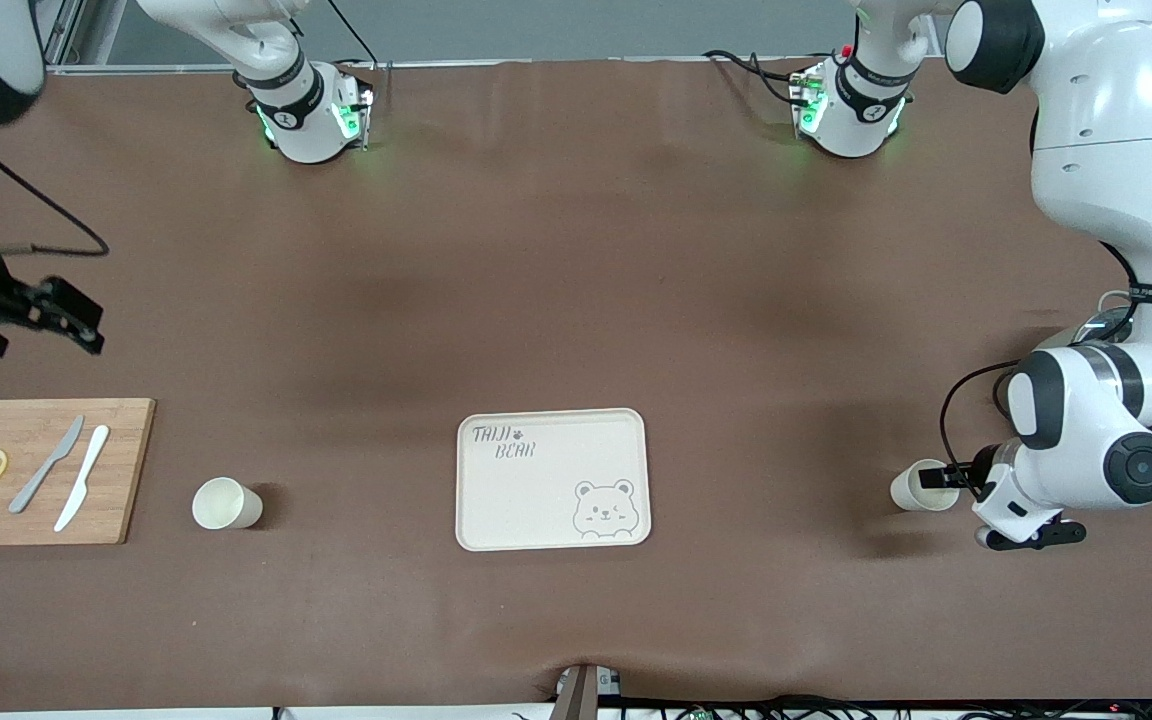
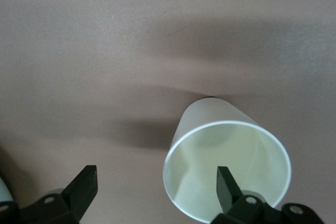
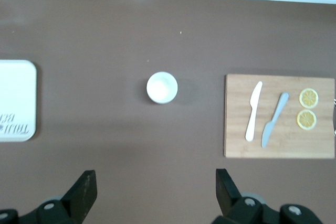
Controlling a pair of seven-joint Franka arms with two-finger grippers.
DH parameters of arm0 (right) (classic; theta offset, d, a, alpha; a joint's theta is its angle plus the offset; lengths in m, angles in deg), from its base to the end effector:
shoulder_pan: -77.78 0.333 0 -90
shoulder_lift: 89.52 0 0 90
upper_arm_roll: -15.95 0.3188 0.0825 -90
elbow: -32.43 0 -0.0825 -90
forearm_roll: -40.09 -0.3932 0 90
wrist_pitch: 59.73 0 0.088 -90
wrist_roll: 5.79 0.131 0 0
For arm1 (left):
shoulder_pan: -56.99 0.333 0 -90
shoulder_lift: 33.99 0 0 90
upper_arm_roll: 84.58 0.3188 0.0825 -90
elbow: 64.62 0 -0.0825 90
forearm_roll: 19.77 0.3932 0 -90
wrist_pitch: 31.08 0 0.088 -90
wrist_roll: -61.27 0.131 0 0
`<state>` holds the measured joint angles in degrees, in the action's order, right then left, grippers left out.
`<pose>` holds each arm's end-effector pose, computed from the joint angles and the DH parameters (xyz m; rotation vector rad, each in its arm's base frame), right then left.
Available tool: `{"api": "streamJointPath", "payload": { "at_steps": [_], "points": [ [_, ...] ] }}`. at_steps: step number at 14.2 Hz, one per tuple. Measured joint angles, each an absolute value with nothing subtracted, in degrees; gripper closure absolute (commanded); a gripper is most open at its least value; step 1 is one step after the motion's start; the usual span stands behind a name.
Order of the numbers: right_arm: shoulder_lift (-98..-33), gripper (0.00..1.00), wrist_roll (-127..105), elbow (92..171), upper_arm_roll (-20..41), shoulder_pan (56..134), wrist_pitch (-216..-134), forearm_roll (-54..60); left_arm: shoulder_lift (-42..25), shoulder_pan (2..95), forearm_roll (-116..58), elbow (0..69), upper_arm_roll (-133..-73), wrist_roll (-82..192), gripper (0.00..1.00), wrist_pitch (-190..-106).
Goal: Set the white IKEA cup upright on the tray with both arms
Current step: 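Grasp the cup with the left gripper while the right gripper reaches the other cup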
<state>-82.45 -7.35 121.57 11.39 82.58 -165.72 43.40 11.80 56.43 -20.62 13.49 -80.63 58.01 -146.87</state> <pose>0.6298 -0.0006 0.5650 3.0614 0.0674 0.2614 0.7265 0.0331 0.2042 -3.0920 -0.1642 0.2168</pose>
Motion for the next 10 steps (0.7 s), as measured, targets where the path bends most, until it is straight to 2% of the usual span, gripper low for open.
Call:
{"api": "streamJointPath", "payload": {
  "at_steps": [5, 10],
  "points": [
    [-74.7, 0.0, -7.4, 121.4, 10.8, 79.1, -173.7, 43.4, 12.2, 56.5, -20.6, 13.5, -80.7, 56.7, 0.0, -148.1],
    [-67.0, 0.0, -7.4, 121.3, 10.8, 77.8, -184.0, 40.5, 12.5, 56.5, -20.6, 13.5, -80.7, 54.1, 0.35, -149.2]
  ]
}}
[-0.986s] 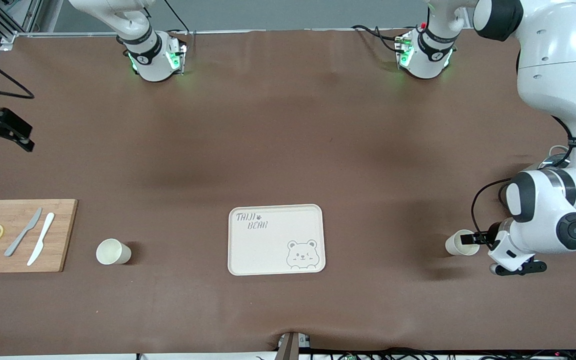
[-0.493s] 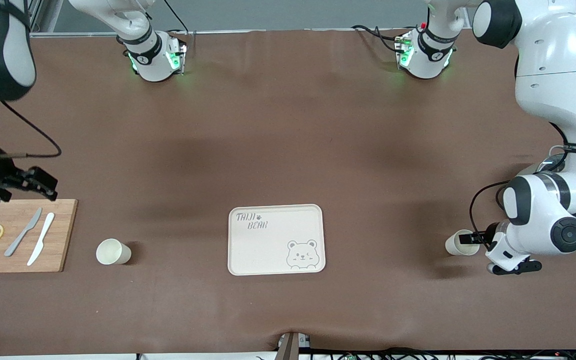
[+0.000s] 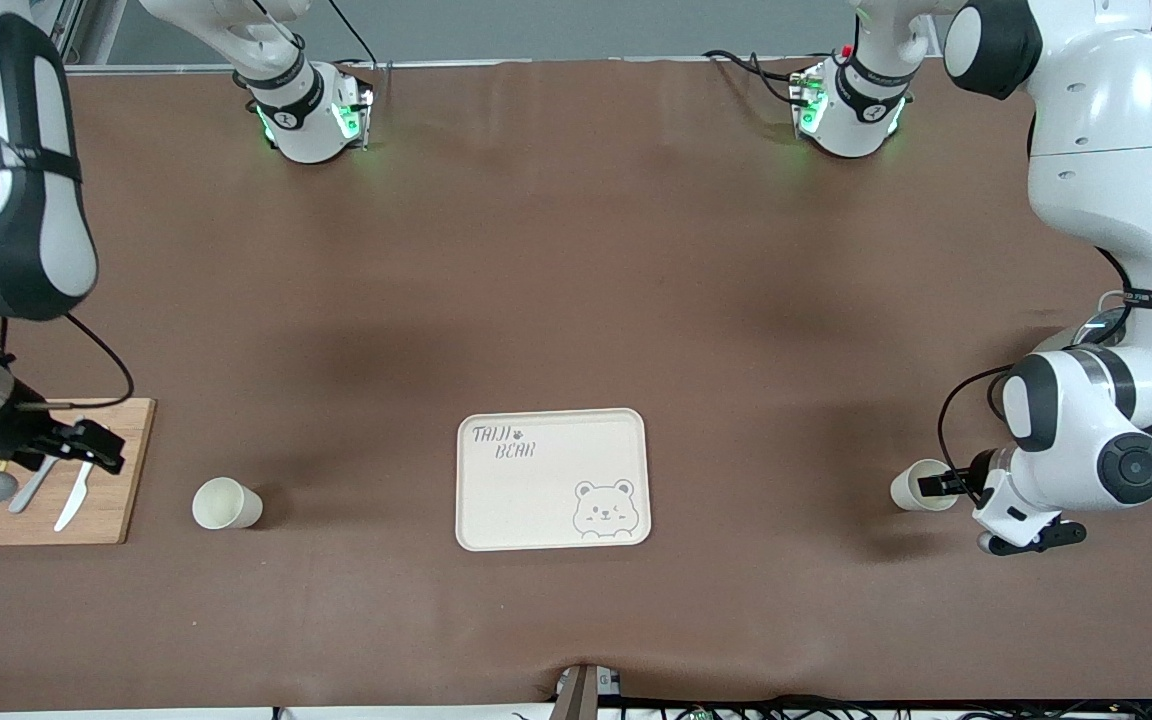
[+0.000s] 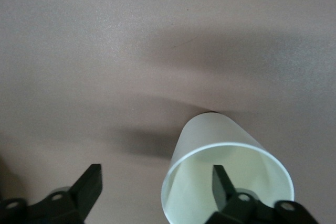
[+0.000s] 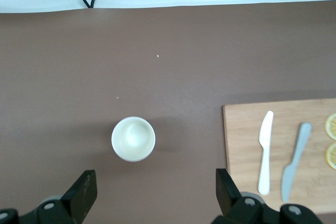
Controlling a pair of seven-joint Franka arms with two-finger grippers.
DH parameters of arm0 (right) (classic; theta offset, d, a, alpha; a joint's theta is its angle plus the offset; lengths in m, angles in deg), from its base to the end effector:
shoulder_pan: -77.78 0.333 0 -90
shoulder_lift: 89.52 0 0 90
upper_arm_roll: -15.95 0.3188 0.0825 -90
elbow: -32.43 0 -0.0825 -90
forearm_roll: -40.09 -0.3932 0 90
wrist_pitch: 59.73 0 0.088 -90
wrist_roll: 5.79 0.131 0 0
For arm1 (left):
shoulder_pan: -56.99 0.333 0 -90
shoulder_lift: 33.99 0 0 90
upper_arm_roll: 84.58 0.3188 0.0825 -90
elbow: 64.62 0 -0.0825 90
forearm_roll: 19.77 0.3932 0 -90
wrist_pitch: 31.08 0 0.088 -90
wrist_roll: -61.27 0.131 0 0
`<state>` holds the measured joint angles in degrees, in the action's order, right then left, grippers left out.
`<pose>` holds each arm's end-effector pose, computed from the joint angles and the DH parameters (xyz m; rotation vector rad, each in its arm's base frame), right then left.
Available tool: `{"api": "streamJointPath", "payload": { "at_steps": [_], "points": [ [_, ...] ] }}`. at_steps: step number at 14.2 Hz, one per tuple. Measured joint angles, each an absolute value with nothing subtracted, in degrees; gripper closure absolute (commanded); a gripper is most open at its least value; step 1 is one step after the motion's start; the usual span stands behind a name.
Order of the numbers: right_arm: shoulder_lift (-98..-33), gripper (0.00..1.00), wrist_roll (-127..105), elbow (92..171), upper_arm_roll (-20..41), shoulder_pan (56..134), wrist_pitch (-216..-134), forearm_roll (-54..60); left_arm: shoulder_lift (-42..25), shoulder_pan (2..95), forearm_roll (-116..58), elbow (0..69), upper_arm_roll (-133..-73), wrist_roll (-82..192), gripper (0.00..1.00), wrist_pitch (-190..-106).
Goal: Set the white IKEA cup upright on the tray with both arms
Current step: 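Grasp the cup with the left gripper while the right gripper reaches the other cup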
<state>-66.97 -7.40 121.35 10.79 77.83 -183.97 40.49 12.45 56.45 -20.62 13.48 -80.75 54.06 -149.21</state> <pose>0.7070 -0.0557 0.4213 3.0690 -0.0722 0.3417 0.7308 0.0322 0.1988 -3.0849 -0.2674 0.1687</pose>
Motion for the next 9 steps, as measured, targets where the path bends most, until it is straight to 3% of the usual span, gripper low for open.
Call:
{"api": "streamJointPath", "payload": {
  "at_steps": [4, 8, 9],
  "points": [
    [-61.3, 0.0, -7.4, 121.3, 10.8, 77.8, -191.5, 40.2, 12.5, 56.3, -20.6, 13.5, -80.9, 52.2, 0.7, -149.3],
    [-56.8, 0.0, -7.4, 121.1, 10.8, 77.5, -195.6, 40.2, 12.5, 56.3, -20.6, 13.5, -81.0, 52.1, 0.99, -149.8],
    [-55.9, 0.0, -7.4, 121.1, 10.7, 77.3, -196.3, 40.2, 12.5, 56.3, -20.6, 13.4, -81.0, 52.1, 1.0, -149.9]
  ]
}}
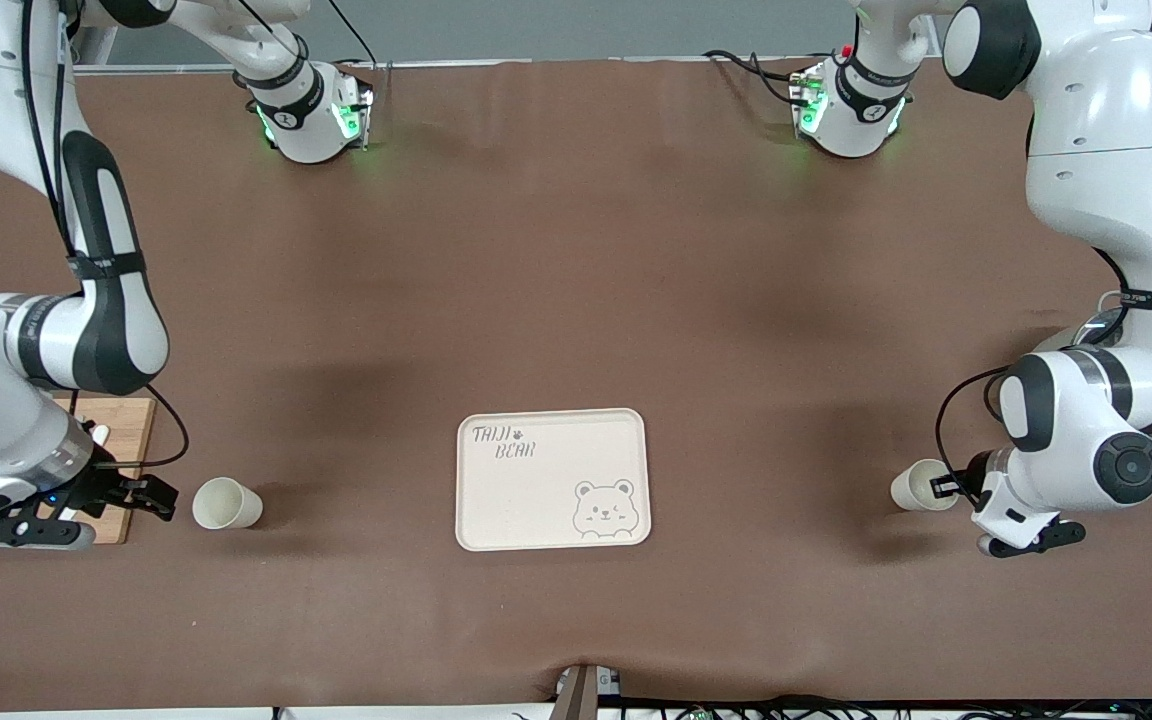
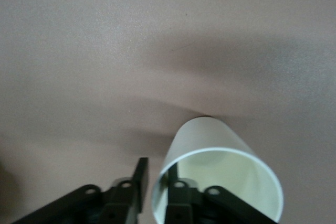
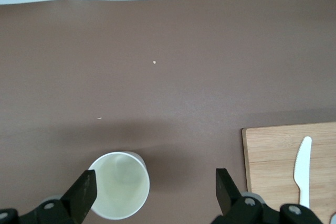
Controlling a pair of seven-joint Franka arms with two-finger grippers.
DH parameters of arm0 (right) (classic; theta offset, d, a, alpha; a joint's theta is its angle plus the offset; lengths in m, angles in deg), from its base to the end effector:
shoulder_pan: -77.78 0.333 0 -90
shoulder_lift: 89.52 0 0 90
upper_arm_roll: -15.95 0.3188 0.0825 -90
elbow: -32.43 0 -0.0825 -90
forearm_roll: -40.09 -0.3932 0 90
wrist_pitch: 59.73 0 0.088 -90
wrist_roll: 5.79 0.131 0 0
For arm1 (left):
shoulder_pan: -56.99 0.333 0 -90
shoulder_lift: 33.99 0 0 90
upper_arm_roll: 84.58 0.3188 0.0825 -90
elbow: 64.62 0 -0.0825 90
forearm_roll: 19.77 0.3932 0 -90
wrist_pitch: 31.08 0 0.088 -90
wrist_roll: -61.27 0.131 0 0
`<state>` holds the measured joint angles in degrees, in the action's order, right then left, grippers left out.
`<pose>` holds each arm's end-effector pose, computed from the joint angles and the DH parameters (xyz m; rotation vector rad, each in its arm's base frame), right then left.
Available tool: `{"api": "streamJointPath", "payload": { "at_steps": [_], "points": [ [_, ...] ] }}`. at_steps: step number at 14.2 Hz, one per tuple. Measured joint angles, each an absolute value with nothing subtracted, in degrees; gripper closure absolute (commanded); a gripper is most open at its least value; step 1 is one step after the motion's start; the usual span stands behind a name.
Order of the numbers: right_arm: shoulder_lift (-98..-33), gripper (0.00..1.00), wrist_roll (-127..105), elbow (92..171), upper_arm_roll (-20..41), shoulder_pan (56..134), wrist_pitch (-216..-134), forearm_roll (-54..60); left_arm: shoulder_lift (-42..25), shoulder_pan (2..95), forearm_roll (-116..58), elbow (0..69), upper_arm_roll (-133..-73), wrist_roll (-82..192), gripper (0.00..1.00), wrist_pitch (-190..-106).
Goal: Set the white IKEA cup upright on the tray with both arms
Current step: 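Grasp the cup with the left gripper while the right gripper reaches the other cup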
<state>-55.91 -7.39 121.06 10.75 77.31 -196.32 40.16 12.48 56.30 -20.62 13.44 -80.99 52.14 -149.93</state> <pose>0.7368 -0.0632 0.3092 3.0521 -0.0745 0.3823 0.7329 0.0278 0.1996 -3.0835 -0.3102 0.1484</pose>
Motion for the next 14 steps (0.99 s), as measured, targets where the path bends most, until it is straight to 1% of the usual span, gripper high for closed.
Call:
{"api": "streamJointPath", "payload": {
  "at_steps": [8, 14],
  "points": [
    [-51.6, 0.0, -7.5, 120.6, 10.9, 77.2, -198.9, 40.2, 12.3, 56.2, -20.7, 12.4, -81.4, 49.3, 1.0, -150.2],
    [-49.8, 0.0, -7.5, 120.5, 11.2, 77.3, -199.3, 40.2, 11.7, 55.5, -20.8, 8.6, -86.3, 40.3, 1.0, -150.6]
  ]
}}
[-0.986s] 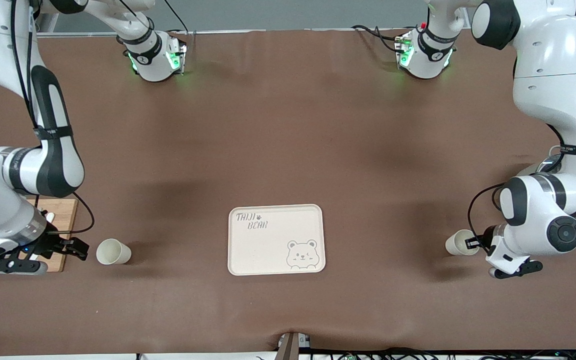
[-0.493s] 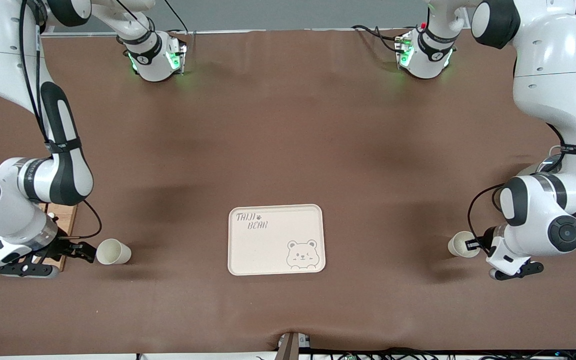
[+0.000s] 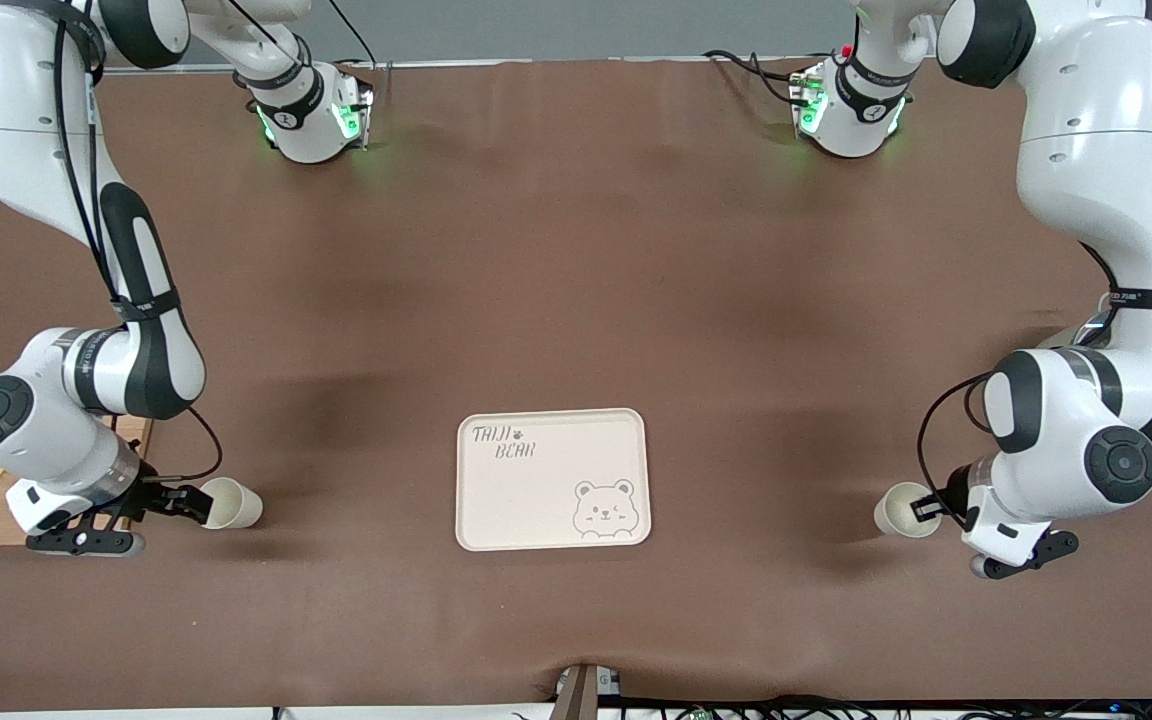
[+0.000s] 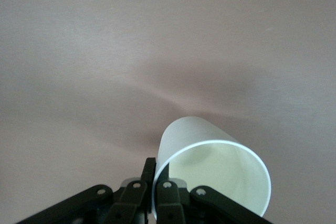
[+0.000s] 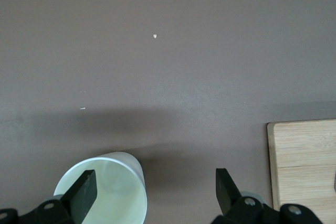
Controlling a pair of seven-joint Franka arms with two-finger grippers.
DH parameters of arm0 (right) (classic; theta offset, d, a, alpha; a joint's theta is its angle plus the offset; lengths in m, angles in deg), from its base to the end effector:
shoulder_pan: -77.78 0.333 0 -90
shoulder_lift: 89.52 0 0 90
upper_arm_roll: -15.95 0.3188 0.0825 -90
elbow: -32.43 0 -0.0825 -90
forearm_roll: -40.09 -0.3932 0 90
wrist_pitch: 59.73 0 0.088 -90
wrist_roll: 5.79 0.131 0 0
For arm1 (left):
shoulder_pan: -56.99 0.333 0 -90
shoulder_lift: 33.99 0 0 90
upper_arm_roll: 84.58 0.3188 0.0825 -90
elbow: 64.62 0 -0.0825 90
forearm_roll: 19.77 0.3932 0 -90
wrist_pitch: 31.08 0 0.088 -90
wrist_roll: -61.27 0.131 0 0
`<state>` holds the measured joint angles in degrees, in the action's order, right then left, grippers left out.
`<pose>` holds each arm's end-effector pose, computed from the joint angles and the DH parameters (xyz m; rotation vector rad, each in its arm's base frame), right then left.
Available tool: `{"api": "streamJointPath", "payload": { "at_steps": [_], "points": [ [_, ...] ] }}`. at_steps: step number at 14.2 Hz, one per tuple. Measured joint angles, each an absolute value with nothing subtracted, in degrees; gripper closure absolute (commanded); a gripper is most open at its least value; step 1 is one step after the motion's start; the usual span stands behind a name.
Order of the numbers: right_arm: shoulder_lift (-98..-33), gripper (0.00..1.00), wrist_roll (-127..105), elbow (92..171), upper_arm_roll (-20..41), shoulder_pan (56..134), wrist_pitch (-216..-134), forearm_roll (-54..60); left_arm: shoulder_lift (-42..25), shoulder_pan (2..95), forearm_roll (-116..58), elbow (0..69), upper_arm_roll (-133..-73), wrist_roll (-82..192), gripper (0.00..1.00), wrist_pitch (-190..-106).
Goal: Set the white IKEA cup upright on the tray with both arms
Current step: 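Carry the cup toward the tray while the right gripper grasps its cup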
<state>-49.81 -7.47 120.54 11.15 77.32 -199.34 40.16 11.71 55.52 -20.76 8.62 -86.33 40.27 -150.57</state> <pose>0.7391 -0.0587 0.2408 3.0605 -0.0563 0.3140 0.7581 -0.0387 0.2486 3.0618 0.5068 0.0030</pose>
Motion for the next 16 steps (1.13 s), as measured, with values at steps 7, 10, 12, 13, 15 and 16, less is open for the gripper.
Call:
{"api": "streamJointPath", "payload": {
  "at_steps": [7, 10, 12, 13, 15, 16],
  "points": [
    [-48.1, 0.0, -7.5, 120.7, 11.3, 77.4, -199.3, 40.2, 10.5, 54.8, -20.8, 7.3, -92.1, 29.0, 1.0, -150.6],
    [-47.4, 0.0, -7.5, 121.0, 11.3, 77.4, -199.3, 40.2, 10.4, 51.8, -20.8, 7.0, -92.5, 23.7, 1.0, -150.9],
    [-47.4, 0.0, -7.7, 121.5, 11.2, 77.3, -199.3, 40.2, 10.4, 49.6, -20.8, 6.8, -92.6, 20.1, 1.0, -151.9],
    [-47.4, 0.11, -7.8, 121.5, 11.2, 77.3, -199.3, 40.2, 10.4, 48.3, -20.8, 6.6, -92.7, 18.2, 1.0, -152.4],
    [-47.4, 0.31, -8.0, 121.5, 11.2, 77.3, -199.4, 40.2, 10.4, 45.9, -20.8, 6.5, -92.7, 14.8, 1.0, -153.5],
    [-47.4, 0.35, -8.0, 121.5, 11.2, 77.3, -199.4, 40.2, 10.4, 44.8, -20.8, 6.4, -92.7, 13.3, 1.0, -154.2]
  ]
}}
